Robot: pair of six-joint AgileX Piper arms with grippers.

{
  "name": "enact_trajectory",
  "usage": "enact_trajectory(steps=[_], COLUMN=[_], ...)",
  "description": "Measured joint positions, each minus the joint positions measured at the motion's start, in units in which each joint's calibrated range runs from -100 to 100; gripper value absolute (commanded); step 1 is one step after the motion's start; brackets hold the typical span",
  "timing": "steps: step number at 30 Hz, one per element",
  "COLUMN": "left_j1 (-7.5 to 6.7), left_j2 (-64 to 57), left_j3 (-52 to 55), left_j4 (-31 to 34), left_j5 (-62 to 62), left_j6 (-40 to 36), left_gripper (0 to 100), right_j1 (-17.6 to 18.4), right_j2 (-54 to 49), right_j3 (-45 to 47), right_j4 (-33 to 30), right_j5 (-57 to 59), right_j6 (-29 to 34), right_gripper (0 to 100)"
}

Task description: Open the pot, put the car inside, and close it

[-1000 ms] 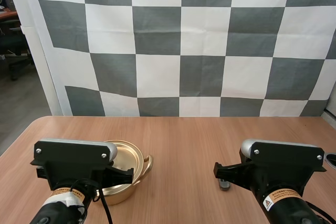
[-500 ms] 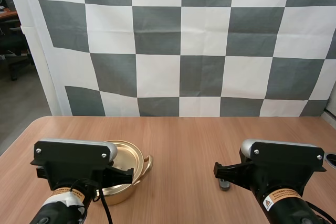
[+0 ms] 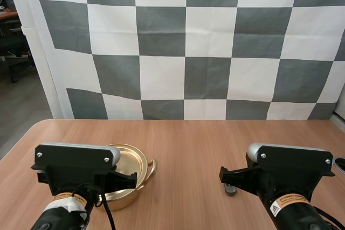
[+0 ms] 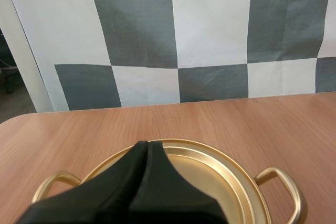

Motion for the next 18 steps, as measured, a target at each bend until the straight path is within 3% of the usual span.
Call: enact_trajectory(steps=[18], left_j1=[0.07], left_j2=[0.0], left_j3=[0.0], left_j4=[0.0], left_j5=[-5.3], left_j6=[0.0], left_gripper=[0], right_j1=[1.0], right_j2=[0.0], right_j3=[0.0], right_j4=[0.3], right_j5=[-0.2], right_j6=[0.0], right_gripper=[0])
